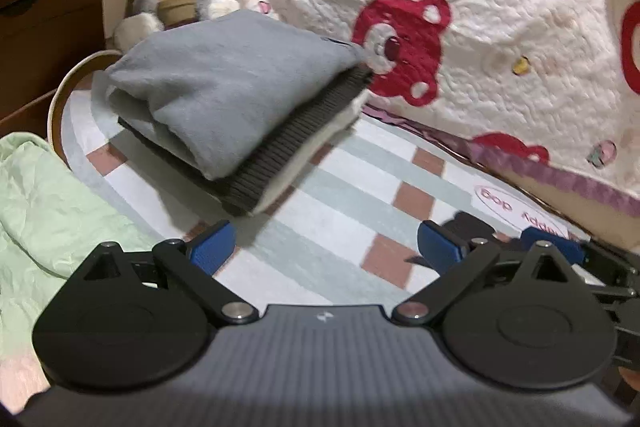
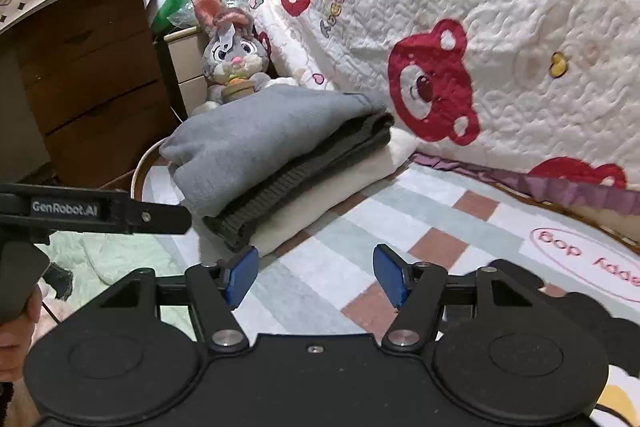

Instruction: Fold clothes

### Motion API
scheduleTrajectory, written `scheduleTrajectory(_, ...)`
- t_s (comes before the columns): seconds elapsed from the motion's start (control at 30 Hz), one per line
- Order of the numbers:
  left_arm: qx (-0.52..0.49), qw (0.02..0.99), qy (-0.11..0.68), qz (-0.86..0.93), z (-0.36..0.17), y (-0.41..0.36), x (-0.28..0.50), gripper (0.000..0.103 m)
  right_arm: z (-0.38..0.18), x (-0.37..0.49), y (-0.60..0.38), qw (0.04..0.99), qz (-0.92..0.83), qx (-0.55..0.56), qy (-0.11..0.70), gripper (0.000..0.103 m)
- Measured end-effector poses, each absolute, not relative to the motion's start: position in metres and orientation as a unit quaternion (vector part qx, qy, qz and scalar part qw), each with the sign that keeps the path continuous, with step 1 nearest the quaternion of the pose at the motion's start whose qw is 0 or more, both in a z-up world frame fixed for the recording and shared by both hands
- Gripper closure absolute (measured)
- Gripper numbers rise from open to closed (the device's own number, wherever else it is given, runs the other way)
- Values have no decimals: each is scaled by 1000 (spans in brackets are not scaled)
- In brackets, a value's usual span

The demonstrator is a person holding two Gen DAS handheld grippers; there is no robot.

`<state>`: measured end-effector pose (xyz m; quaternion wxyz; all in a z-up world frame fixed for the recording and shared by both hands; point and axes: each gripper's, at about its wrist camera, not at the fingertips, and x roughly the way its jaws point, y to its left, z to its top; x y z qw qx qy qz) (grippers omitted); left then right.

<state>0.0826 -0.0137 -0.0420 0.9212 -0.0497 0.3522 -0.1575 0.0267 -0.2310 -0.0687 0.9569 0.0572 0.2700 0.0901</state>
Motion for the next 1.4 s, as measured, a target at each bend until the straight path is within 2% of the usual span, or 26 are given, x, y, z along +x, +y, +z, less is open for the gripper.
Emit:
scheduleTrajectory(0.57, 6, 912, 384, -143, -32, -43, 26, 0, -53, -37, -240, 956, 59, 54, 283, 29)
scheduleTrajectory(0.63, 10, 911, 387, -139, -31, -45, 23, 0, -51, -41, -239, 956, 57, 51, 283, 26)
scheduleTrajectory(0.67, 11, 911, 388, -137, -31, -46, 21, 0, -51, -43, -238, 956, 58, 48, 282, 20)
scheduleTrajectory(0.7, 12, 911, 388, -136, -31, -46, 20, 0, -50, -44, -237, 957, 58, 45, 281, 18)
scheduleTrajectory(1.4, 23, 906, 402, -128, -44, -55, 25, 0, -52, -44, -233, 960, 42, 41, 273, 16)
